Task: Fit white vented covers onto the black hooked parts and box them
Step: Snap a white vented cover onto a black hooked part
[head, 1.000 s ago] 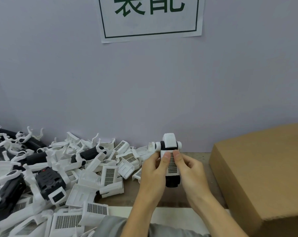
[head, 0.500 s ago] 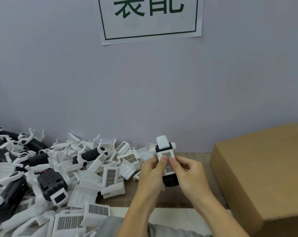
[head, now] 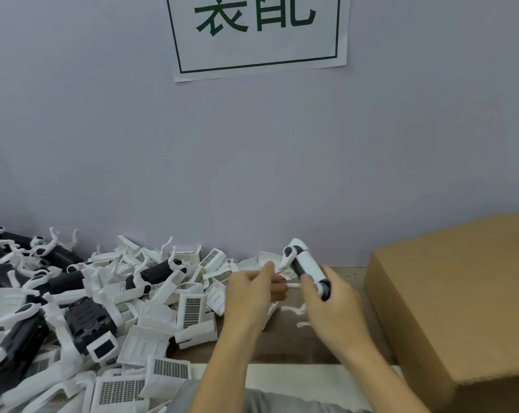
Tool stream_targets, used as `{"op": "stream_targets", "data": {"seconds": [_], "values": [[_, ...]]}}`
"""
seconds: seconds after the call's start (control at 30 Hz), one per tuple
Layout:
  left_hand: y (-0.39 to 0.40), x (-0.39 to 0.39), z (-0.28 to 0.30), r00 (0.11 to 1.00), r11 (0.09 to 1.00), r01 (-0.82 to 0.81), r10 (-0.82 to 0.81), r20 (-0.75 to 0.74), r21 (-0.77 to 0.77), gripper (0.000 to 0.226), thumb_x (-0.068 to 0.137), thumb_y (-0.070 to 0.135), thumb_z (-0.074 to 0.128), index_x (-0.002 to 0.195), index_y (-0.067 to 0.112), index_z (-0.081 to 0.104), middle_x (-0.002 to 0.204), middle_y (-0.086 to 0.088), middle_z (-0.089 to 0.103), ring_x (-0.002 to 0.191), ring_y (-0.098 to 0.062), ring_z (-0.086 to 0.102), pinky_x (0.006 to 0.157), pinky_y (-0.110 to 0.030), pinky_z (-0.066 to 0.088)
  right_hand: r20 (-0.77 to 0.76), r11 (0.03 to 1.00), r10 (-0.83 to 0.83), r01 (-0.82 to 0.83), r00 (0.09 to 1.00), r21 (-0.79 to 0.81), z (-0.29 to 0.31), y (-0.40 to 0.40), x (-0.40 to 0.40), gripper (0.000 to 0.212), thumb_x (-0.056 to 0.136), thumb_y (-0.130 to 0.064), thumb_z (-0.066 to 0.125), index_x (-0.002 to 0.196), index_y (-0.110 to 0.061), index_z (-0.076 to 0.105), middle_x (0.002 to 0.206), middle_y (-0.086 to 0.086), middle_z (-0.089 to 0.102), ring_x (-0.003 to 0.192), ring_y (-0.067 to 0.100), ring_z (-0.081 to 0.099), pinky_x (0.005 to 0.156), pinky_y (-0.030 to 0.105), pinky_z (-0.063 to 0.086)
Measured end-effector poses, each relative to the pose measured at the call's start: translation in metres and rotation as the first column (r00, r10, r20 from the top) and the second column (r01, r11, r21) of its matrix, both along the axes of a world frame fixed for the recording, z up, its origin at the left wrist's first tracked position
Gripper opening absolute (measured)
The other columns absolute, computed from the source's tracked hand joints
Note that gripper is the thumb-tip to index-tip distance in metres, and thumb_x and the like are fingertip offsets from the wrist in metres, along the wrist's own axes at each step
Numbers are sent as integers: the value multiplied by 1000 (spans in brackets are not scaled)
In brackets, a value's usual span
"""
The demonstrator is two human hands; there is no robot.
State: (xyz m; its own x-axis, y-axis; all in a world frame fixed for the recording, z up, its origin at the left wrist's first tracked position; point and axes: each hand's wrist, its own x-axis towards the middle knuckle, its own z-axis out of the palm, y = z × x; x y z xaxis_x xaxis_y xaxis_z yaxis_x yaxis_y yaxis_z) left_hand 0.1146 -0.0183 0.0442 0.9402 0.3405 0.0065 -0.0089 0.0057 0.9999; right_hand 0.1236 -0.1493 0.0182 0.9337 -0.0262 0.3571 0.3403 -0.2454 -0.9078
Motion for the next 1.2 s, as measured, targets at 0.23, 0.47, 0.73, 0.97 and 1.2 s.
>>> {"op": "stream_targets", "data": {"seconds": [0.23,0.47,0.73,0.97,1.2], "values": [[25,-6,7,993,979,43,-20,117,-198,21,101,31,53,111,23,69,110,-2,69,100,-25,67,88,-44,56,-308,699,459,-124,833,704,24,-21,0,33,88,-23,47,85,3,68,71,23,61,50,24,46,42,29,41],[30,-6,4,951,915,276,-217,218,-293,25,91,24,68,114,19,75,107,-12,74,92,-26,74,73,-35,60,-280,572,717,-310,638,759,21,-20,-5,47,76,-35,59,99,3,74,79,25,58,57,28,54,46,30,45],[38,-2,-2,970,964,102,-42,239,-247,23,94,9,66,99,28,79,105,-8,76,105,-26,71,89,-45,56,-401,907,400,-418,824,46,26,-24,-9,19,100,-25,54,108,-19,70,97,2,72,85,19,71,79,43,60],[29,-10,4,922,978,167,-111,370,-122,32,90,3,68,97,33,80,91,0,75,96,-26,71,91,-49,56,-138,919,174,-211,975,-334,30,-28,-18,37,94,-13,65,119,-39,64,111,-24,69,108,2,63,95,39,55],[22,-15,12,901,971,229,-183,394,-73,33,65,33,83,97,33,79,96,-1,78,91,-17,74,80,-27,58,-256,870,195,-288,947,-401,26,-27,-17,24,96,-16,63,108,-37,65,104,-15,71,97,6,66,91,37,56]]}}
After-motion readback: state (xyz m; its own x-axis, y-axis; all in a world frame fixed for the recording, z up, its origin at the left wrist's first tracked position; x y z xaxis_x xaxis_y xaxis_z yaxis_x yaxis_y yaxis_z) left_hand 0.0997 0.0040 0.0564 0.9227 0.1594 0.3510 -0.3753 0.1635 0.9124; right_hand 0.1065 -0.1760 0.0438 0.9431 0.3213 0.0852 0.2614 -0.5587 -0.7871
